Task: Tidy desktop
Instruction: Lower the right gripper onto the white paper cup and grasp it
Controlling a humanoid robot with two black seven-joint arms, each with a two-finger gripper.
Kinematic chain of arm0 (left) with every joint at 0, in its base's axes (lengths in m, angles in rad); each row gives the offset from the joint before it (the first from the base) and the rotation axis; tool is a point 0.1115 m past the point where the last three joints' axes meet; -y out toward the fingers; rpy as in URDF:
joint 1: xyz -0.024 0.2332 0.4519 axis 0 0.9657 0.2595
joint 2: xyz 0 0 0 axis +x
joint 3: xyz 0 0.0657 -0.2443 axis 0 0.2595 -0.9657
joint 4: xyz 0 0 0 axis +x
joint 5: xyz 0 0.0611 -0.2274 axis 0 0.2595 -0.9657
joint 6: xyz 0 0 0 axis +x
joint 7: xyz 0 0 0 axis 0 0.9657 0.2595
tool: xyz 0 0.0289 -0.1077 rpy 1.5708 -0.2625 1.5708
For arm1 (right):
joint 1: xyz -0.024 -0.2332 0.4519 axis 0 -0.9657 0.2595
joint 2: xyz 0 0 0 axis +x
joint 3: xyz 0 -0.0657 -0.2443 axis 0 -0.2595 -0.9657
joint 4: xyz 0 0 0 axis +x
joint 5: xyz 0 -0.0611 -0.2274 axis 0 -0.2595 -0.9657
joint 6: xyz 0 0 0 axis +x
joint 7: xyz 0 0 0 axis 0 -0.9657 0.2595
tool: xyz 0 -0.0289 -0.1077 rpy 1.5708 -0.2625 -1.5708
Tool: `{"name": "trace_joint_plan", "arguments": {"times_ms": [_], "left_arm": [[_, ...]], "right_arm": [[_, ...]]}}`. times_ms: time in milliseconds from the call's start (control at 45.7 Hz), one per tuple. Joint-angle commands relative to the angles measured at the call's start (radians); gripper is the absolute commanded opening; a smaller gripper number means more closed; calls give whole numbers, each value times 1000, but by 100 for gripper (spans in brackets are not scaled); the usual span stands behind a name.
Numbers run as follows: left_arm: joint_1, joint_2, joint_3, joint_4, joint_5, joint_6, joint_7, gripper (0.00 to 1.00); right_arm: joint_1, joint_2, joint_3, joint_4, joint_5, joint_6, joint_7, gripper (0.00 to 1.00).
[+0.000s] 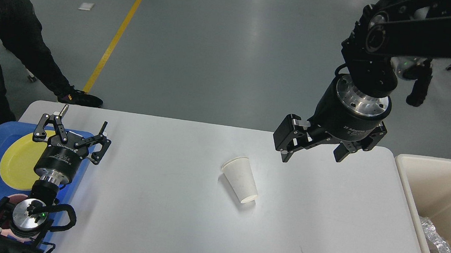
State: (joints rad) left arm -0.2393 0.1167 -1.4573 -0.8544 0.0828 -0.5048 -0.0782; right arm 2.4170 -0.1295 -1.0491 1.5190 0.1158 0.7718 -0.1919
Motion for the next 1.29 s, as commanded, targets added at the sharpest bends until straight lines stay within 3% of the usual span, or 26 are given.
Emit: {"name": "trace_joint_plan", "arguments": {"times_ms": [0, 109, 263, 459, 678, 941, 1116, 1269], "left_arm": [[0, 0, 0, 0, 0, 0, 0, 97], [0, 0, 0, 0, 0, 0, 0, 97], [0, 0, 0, 0, 0, 0, 0, 97], [0, 0, 0, 0, 0, 0, 1, 97], [0, 0, 0, 0, 0, 0, 1, 97], [0, 0, 0, 0, 0, 0, 1, 97], [0, 0, 0, 0, 0, 0, 1, 97], [0, -2, 0, 0, 0, 0, 0, 97]], "right_arm": [[-119, 2, 47, -34, -2, -89, 0, 100], [-317, 21, 116, -128, -21, -239, 0, 100], [-515, 128, 127, -308, -90, -347, 2, 100], [-811, 292, 127, -633, -195, -382, 12, 100], [-964, 330, 130, -803, -258, -437, 12, 99], [-1059, 327, 135, -829, -303, -595, 22, 95], [-1072, 329, 170, -823, -312, -609, 117, 90], [-1087, 327, 187, -827, -355, -637, 130, 90]]}}
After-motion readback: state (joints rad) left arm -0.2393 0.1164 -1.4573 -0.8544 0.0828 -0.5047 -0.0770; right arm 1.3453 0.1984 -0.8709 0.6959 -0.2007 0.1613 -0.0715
